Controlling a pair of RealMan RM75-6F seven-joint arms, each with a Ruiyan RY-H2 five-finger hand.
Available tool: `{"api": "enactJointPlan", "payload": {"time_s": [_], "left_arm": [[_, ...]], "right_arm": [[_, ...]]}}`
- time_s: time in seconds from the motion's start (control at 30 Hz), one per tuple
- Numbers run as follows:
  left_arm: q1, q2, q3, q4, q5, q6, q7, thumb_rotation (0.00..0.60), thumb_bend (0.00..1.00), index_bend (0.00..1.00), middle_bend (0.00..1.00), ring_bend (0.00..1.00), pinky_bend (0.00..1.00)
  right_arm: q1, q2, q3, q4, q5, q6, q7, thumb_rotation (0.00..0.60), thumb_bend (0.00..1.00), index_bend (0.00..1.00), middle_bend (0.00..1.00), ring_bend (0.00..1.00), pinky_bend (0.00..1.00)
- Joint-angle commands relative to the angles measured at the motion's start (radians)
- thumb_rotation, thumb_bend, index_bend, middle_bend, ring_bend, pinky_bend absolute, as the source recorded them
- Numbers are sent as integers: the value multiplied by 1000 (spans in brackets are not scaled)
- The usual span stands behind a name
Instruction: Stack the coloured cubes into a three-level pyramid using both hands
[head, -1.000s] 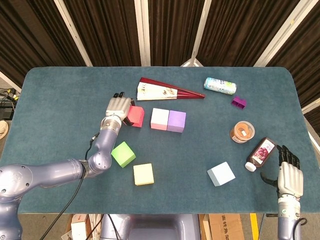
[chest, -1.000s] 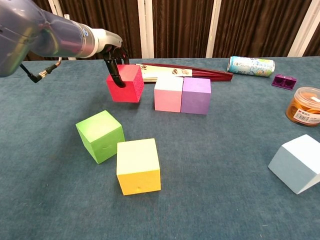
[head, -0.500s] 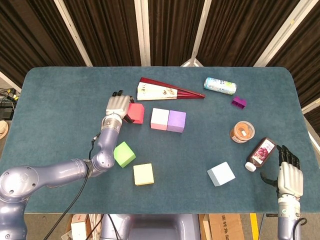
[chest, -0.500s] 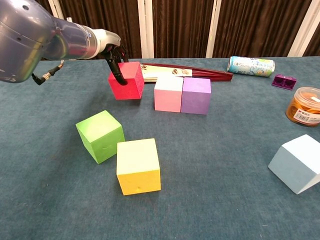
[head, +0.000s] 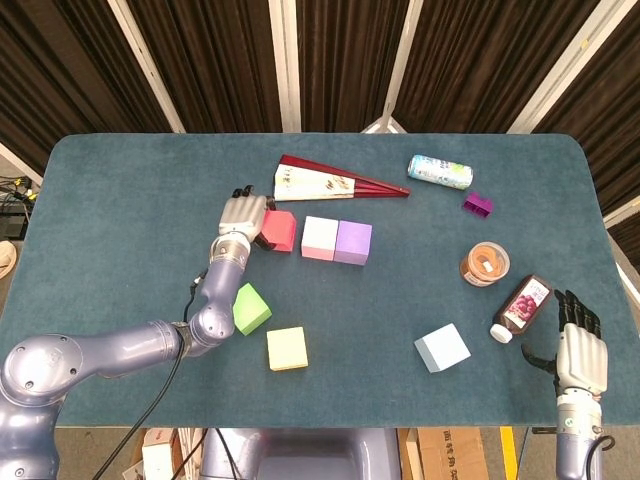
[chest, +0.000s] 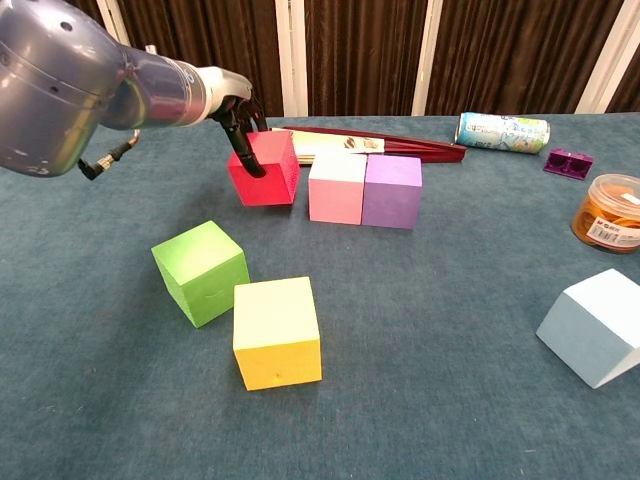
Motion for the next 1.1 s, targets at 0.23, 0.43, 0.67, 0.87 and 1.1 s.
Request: {"api": "enactJointPlan", "payload": {"time_s": [0.23,0.43,0.67,0.87,1.1], "left_arm": [[-1,-9,-5,-11,8,7,15,600,225,239,234,0,38],[0,-8,-9,-20,4,18,25,600,208,215,205,0,36],[7,14,-10,-51,2,18,39,600,207,179,164,0,32],[25,38,-9,-67,26,-21,18,600,208,194,162,0,18],[40,31,22,-16,118,-87,-22,600,249,244,183,0,15]], "right_arm": [[0,6,2,0,2,-7,12,600,272,91,27,0,0],[-2,11,1,-5,0,-10,19,600,272,91,27,0,0],[-1,10,1,-2,3,-12,20,600,272,91,27,0,0],[1,11,-2,-8,3,-19,21,600,273,91,27,0,0],[0,16,0,-14,9,-24,29,600,272,91,27,0,0]]}}
